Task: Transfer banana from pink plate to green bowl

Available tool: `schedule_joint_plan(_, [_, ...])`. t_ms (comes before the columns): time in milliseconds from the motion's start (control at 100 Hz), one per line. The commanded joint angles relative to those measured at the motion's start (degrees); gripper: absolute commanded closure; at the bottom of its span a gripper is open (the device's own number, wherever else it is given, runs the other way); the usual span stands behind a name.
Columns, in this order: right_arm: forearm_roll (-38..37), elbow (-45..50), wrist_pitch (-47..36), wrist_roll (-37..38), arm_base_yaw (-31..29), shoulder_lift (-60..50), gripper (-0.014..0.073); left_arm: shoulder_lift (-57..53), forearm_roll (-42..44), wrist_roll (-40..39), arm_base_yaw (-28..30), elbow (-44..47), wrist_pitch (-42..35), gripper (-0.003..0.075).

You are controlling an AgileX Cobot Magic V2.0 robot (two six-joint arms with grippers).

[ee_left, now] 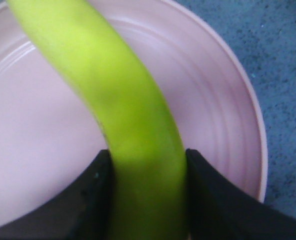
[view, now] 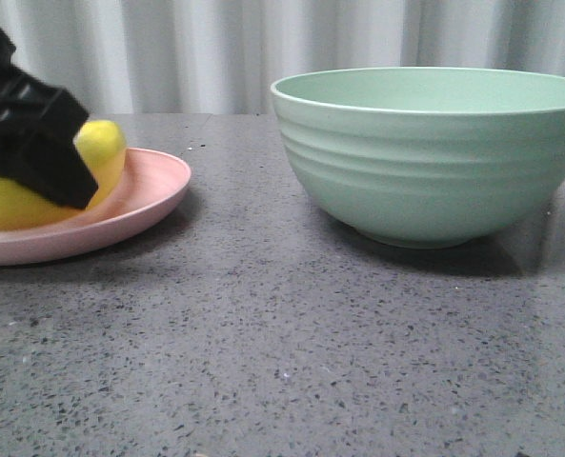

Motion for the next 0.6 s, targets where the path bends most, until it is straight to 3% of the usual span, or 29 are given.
schedule_joint_plan(0, [0.24, -4.20, -0.14, -1.73, 1.53, 1.47, 0.0655, -2.25, -1.79, -0.23, -1.44, -4.22, -1.71, 0.0741])
schedule_joint_plan(130, [0.52, -9.93, 4.80, -1.73, 5.60, 3.91, 0.0575, -4.18, -1.82, 2.53, -7.05, -7.90, 0.17, 0.0741])
schedule_joint_plan(300, [4.96, -16.75, 6.05, -1.73, 11.45, 8.63, 0.0251, -5.82, -1.82, 2.53, -16.16, -11.37, -0.55, 0.0741])
schedule_joint_plan(350, [7.41, -18.99, 6.05, -1.73, 13.30, 10.16, 0.0190, -5.82, -1.82, 2.53, -18.33, -11.95, -0.69, 0.0741])
schedule_joint_plan(590, [17.66, -25.98, 5.18, -1.73, 21.97, 19.24, 0.0167, -5.82, -1.82, 2.53, -26.05, -12.22, -4.46, 0.0741])
